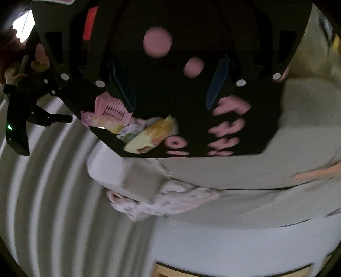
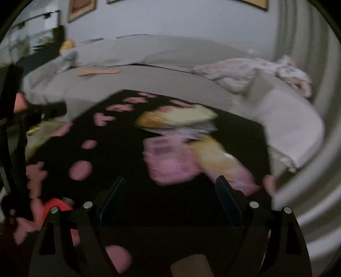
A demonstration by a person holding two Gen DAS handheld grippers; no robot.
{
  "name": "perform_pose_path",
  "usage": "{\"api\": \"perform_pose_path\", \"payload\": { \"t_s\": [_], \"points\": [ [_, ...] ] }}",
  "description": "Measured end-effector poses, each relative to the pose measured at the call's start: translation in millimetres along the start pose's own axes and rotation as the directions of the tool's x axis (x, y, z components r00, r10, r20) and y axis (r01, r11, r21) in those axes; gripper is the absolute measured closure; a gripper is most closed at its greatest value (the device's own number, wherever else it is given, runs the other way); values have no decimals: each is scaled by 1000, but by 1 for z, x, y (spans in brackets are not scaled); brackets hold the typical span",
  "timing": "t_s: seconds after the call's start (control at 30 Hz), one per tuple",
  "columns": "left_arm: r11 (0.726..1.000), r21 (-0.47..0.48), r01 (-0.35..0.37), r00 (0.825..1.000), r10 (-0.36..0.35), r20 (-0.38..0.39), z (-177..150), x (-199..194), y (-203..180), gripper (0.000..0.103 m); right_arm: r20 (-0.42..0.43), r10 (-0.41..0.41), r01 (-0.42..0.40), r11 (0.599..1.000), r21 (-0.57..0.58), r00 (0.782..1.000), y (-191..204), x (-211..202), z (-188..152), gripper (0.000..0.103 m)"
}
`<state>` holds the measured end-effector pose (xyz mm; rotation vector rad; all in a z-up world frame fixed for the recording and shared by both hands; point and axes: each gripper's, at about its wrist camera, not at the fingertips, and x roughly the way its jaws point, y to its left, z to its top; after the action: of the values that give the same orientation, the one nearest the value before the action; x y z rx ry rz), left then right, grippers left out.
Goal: Collect trash
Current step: 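Grasp the long cream snack bag with the left gripper while the right gripper returns to the table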
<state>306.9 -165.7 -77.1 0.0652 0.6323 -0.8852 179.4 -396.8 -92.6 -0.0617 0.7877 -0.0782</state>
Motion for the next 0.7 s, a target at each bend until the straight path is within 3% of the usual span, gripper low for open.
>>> {"api": "perform_pose_path", "payload": {
  "t_s": [0.07,0.2,0.33,0.43,0.53,0.7],
  "points": [
    [998,41,51,998,-49,-34,19,34,-10,38,-21,-25,25,999,34,999,-17,5,-5,21],
    [989,118,91,990,-77,-121,46,97,-30,38,-49,33,-27,992,126,998,-50,15,-17,21],
    [967,255,29,975,28,-219,55,160,-54,38,-56,-3,12,988,157,998,-66,19,-23,21],
    [955,296,7,949,87,-302,54,200,-63,38,-55,9,1,986,168,998,-70,19,-23,21],
    [956,292,26,932,82,-352,48,210,-65,55,-53,14,-4,984,178,998,-77,20,-20,21],
    [995,100,18,951,14,-310,42,161,-47,67,-39,33,-25,980,198,999,-85,23,-14,21]
  ]
}}
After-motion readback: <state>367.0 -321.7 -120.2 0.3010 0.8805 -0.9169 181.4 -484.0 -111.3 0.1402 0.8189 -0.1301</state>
